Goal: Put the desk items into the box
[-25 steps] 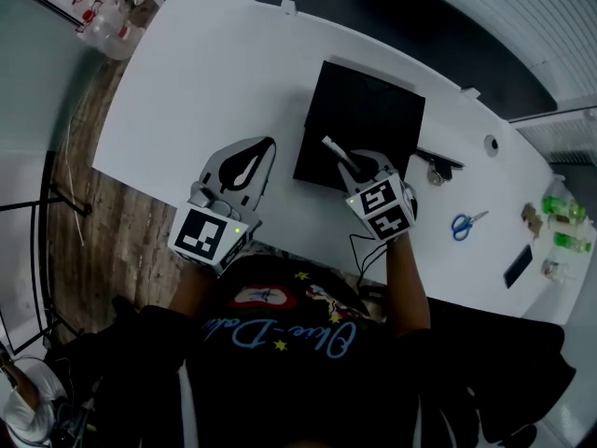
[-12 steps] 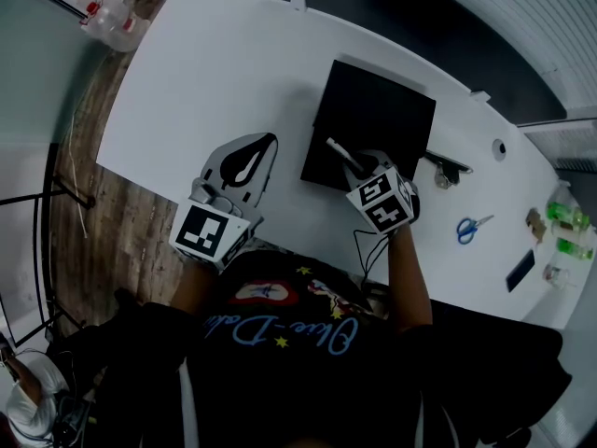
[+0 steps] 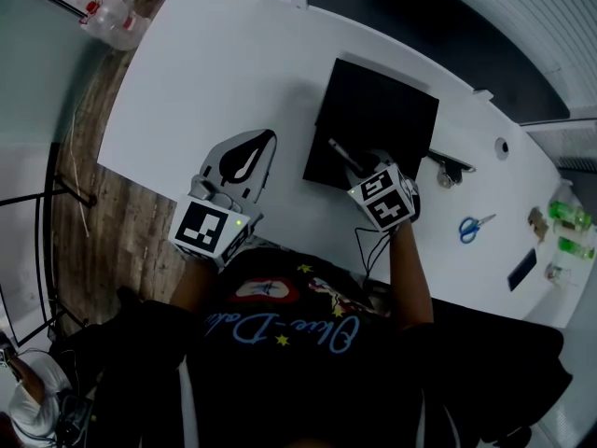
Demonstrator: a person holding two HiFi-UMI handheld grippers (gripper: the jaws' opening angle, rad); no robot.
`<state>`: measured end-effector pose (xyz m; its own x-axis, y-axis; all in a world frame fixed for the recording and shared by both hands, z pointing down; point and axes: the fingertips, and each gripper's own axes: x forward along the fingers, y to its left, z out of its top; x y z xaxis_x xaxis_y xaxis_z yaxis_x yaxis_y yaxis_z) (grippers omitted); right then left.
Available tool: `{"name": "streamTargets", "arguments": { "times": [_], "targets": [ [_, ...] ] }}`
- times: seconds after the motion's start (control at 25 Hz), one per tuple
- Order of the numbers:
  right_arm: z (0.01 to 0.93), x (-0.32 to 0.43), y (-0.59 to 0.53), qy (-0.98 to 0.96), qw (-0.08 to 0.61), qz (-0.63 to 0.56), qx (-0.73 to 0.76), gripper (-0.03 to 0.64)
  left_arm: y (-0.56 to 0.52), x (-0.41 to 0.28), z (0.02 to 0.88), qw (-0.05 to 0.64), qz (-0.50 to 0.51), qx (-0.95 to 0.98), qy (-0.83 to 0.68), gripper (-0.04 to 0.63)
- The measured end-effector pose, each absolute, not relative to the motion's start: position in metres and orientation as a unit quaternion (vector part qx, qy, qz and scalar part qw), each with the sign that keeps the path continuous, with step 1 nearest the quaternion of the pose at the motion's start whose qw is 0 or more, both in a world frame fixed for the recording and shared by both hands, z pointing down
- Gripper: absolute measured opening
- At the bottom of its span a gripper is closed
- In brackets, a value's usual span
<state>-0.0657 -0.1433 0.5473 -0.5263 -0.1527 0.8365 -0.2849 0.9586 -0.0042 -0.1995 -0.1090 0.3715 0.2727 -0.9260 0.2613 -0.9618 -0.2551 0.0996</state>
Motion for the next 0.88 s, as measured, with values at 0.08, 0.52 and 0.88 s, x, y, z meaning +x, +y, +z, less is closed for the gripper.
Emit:
{"name": "streamTargets", "arguments": {
  "times": [0.08, 0.52, 0.88],
  "targets": [
    [0.545, -0.066, -0.143, -0.872, 0.466, 0.076, 0.127, 0.111, -0.109, -0.200, 0.372, 0.121, 0.072, 0.789, -0.599, 0.009],
    [0.525, -0.070, -0.149, -0.882, 0.433, 0.077, 0.167, 0.098, -0.108, -0.198, 0.374, 0.121, 0.071, 0.798, -0.586, 0.009],
    [0.509, -0.062, -0.153, -0.887, 0.398, 0.081, 0.222, 0.017, -0.103, -0.193, 0.376, 0.121, 0.081, 0.808, -0.571, 0.009]
  ]
}}
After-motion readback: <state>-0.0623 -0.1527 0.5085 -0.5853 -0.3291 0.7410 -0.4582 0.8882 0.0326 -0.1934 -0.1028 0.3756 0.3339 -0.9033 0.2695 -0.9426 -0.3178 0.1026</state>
